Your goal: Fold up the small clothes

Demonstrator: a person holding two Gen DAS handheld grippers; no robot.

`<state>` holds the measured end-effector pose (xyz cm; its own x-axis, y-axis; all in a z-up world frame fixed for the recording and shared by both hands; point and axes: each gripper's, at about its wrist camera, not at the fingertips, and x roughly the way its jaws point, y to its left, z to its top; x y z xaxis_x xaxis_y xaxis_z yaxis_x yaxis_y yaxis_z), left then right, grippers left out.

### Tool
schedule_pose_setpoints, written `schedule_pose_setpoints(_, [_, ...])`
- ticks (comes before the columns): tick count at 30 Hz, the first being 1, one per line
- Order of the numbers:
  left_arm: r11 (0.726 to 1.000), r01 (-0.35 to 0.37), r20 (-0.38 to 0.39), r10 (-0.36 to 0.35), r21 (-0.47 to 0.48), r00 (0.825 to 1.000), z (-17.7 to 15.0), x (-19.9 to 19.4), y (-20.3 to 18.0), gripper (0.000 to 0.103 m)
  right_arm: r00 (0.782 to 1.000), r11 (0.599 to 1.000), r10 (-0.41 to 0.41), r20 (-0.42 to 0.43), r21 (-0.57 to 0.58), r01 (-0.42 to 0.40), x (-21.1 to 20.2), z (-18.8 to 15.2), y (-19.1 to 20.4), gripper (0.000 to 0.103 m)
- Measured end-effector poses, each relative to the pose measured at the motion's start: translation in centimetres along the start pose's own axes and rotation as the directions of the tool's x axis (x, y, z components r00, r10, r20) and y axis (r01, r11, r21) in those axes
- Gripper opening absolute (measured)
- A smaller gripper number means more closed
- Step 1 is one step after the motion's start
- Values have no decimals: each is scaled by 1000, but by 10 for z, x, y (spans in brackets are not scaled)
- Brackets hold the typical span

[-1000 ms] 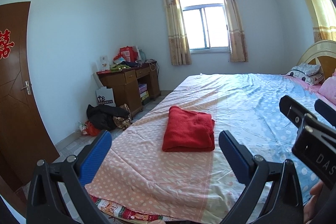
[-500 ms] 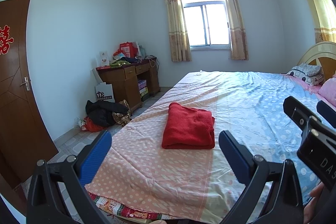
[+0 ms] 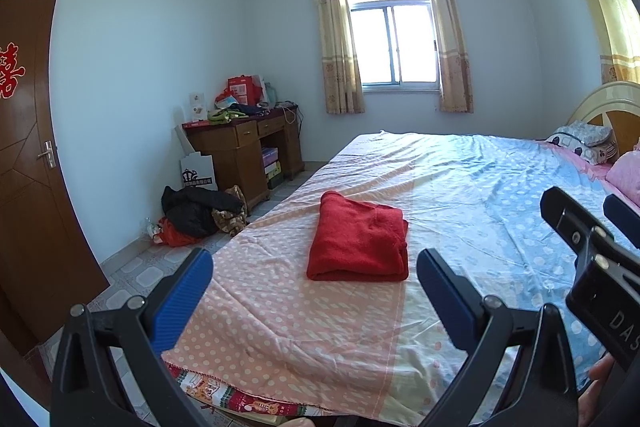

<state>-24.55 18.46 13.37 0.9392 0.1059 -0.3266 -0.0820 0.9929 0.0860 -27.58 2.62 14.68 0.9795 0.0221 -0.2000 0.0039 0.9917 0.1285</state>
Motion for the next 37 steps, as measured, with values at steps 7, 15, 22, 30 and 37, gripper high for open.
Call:
schedule_pose_setpoints(7, [1000, 2, -3, -2, 2, 1000, -1, 0, -1, 103, 1000, 1000, 3, -8, 0, -3, 1, -1, -1, 94])
schedule_pose_setpoints(15, [1000, 3, -3, -3, 1, 1000, -1, 0, -1, 103, 1000, 1000, 1, -9, 3, -1, 1, -1, -2, 94])
schedule_pose_setpoints(22, [1000, -14, -8, 14, 3, 1000, -3, 2, -2, 103, 1000, 1000, -2, -13, 5, 2, 1, -2, -3, 94])
schedule_pose_setpoints(30, [1000, -27, 11, 27, -11, 1000, -4, 2, 5, 103, 1000, 1000, -8, -8, 9, 8, 1, -3, -5, 94])
schedule_pose_setpoints(37, [1000, 17, -9, -17, -22, 1000, -5, 8, 7, 103, 1000, 1000, -6, -23, 15, 7, 4, -5, -6, 94])
